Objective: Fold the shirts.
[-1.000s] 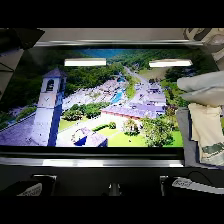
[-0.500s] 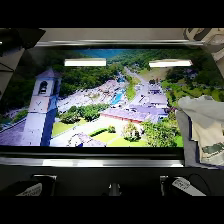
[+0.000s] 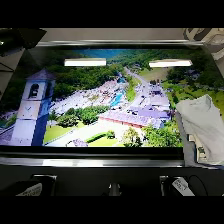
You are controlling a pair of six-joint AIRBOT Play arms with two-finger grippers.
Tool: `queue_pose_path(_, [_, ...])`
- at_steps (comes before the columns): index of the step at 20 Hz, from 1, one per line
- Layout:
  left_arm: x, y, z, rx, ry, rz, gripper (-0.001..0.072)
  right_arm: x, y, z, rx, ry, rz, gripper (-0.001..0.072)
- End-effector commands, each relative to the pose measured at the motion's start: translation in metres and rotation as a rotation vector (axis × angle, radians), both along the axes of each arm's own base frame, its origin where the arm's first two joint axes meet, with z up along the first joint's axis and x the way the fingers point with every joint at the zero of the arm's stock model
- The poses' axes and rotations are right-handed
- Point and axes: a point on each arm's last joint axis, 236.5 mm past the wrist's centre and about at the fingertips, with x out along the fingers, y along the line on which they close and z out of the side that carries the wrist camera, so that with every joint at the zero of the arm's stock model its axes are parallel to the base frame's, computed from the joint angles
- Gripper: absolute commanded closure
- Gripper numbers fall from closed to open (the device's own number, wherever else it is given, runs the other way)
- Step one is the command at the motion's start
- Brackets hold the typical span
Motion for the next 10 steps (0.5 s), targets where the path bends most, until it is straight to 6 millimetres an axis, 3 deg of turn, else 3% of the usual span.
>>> queue_pose_path(1, [-0.003,-0.001,0.003,0.002,-0.003,-0.005,0.0681,0.022,-0.039,0.018,-0.189,-0.107,0.065,0.0023])
queue_pose_path(2, [-0.005,-0.001,0.007,0.002,-0.014,-0.005,0.0682,0.048,-0.057,0.045,-0.294,-0.222,0.089,0.0021])
queue_pose_path(4, [-0.004,0.006,0.018,0.057,-0.051,0.024,0.0684,0.105,-0.083,0.128,-0.569,-0.46,0.19,0.0028])
queue_pose_path(5, [0.0,0.017,0.015,0.115,-0.036,0.091,0.0685,0.134,-0.078,0.17,-0.685,-0.562,0.273,0.0032])
queue_pose_path(6, [0.004,0.035,0.005,0.213,0.003,0.187,0.0684,0.163,-0.06,0.2,-0.748,-0.653,0.348,0.0035])
queue_pose_path(7, [0.006,0.057,-0.011,0.329,0.055,0.29,0.0685,0.187,-0.034,0.212,-0.745,-0.718,0.41,0.0035])
queue_pose_path(8, [0.004,0.077,-0.031,0.442,0.127,0.382,0.0684,0.21,0.002,0.206,-0.684,-0.755,0.476,0.0036])
queue_pose_path(9, [-0.003,0.094,-0.057,0.547,0.226,0.449,0.0683,0.225,0.038,0.189,-0.581,-0.75,0.531,0.0042])
queue_pose_path(10, [-0.01,0.099,-0.086,0.601,0.332,0.456,0.068,0.235,0.08,0.158,-0.458,-0.692,0.618,0.0078])
